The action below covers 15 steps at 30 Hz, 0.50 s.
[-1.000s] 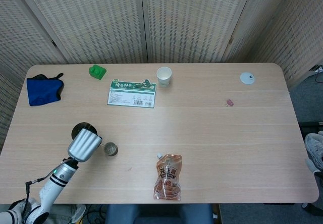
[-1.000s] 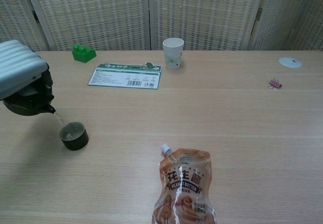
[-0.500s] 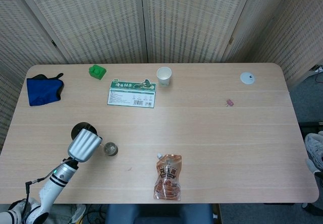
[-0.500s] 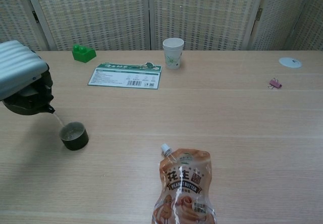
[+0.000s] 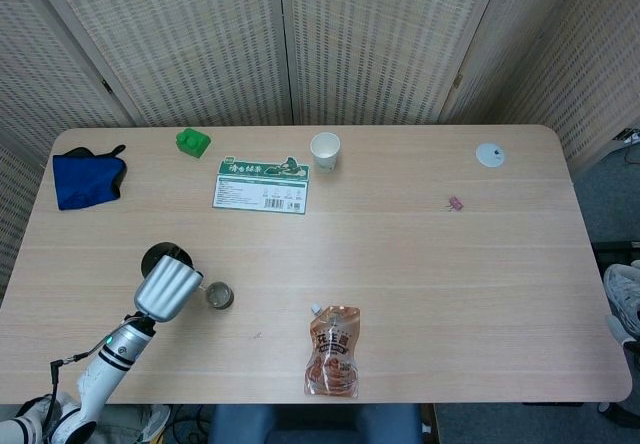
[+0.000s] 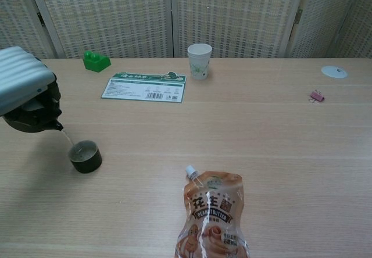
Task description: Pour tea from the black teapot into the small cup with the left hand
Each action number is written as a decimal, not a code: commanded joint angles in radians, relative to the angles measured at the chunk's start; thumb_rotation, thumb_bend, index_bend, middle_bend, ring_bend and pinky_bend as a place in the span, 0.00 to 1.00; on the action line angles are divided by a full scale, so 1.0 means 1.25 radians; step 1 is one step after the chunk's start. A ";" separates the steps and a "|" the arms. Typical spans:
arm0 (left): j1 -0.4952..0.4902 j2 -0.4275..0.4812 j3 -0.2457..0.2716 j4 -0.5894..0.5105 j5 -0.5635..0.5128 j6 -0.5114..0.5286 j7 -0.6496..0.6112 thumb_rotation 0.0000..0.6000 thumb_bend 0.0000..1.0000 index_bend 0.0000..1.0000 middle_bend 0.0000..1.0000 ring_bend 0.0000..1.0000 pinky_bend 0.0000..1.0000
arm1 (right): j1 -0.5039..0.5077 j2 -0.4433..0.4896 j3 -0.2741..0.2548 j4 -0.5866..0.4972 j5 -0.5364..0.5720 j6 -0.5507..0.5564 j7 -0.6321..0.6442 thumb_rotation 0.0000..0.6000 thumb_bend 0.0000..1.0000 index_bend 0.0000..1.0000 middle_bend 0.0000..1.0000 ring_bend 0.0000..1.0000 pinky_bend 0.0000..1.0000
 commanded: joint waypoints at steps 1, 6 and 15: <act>0.000 0.000 0.000 -0.002 0.000 0.000 -0.001 1.00 0.43 1.00 1.00 1.00 0.57 | -0.001 0.000 0.000 0.000 0.000 0.001 0.001 1.00 0.19 0.30 0.26 0.22 0.25; 0.000 0.000 -0.001 -0.010 -0.002 -0.002 -0.003 0.99 0.43 1.00 1.00 1.00 0.57 | -0.001 -0.001 0.000 0.002 0.000 0.001 0.004 1.00 0.19 0.30 0.26 0.22 0.25; 0.005 -0.005 -0.008 -0.022 -0.022 -0.005 -0.027 0.97 0.43 1.00 1.00 1.00 0.57 | -0.002 -0.001 0.000 0.005 0.002 0.000 0.006 1.00 0.19 0.30 0.26 0.22 0.25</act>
